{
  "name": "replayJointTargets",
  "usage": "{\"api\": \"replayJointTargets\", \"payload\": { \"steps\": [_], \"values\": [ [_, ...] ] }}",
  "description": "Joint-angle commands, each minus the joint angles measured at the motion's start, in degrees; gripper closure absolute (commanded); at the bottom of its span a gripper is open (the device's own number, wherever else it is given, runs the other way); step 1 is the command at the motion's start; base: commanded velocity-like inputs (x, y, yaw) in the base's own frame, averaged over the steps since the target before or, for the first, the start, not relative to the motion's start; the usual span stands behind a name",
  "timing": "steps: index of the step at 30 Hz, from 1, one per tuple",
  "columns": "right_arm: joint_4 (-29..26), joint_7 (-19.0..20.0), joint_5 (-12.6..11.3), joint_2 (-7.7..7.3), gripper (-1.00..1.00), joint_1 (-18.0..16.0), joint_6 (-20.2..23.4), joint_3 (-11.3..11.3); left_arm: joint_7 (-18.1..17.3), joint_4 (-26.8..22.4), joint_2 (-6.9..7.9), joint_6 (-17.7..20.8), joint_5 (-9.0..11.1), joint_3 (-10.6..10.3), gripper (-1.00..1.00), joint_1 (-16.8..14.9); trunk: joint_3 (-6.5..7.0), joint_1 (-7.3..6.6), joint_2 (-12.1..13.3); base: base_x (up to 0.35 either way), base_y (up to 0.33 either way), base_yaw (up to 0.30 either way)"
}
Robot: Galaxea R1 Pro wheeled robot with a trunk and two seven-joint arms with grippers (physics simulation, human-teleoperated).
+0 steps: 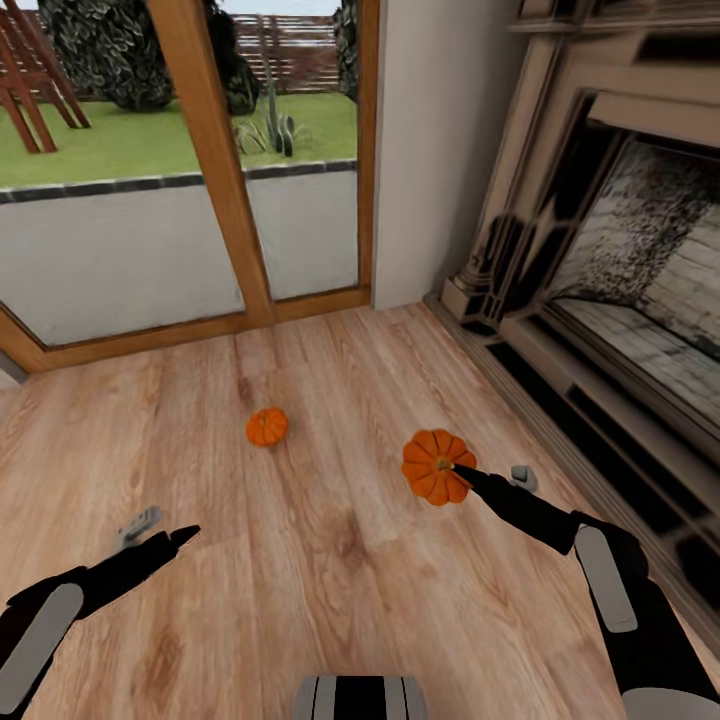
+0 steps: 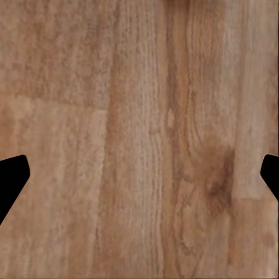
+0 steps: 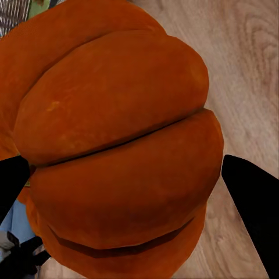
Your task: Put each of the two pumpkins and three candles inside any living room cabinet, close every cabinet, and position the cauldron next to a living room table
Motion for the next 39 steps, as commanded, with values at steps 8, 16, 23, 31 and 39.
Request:
{"api": "replayJointTargets", "payload": {
  "steps": [8, 16, 23, 31, 39],
  "values": [
    [-0.08, 0.16, -0.16, 1.30, 1.00, -0.04, 0.40, -0.12, -3.53, 3.02, -0.20, -0.04, 0.55, 3.64, -1.00, -0.02, -0.04, 0.01, -0.02, 0.309, 0.000, 0.000],
    [0.00, 0.71, -0.30, 1.35, 1.00, 0.00, -0.01, -0.10, -4.12, 3.07, -0.22, 0.07, 0.66, 8.34, -1.00, -0.02, -0.04, 0.01, -0.02, 0.277, 0.000, 0.000],
    [-0.08, 0.89, -0.33, 1.58, 1.00, 0.68, -0.45, 2.79, -4.19, 3.15, -0.26, 0.02, 0.77, 8.80, -1.00, -0.02, -0.04, 0.01, -0.02, 0.222, 0.000, 0.000],
    [-0.08, 0.77, -0.33, 1.61, 1.00, 0.75, -0.54, 3.72, -4.31, 3.16, -0.22, 0.08, 0.93, 9.54, -1.00, -0.02, -0.04, 0.01, -0.02, 0.222, 0.050, 0.000],
    [-0.08, 0.78, -0.34, 1.67, 1.00, 0.75, -0.56, 3.85, -4.45, 3.21, -0.22, 0.17, 1.03, 10.04, -1.00, -0.02, -0.04, 0.01, -0.02, 0.295, 0.139, 0.000]
  ]
}}
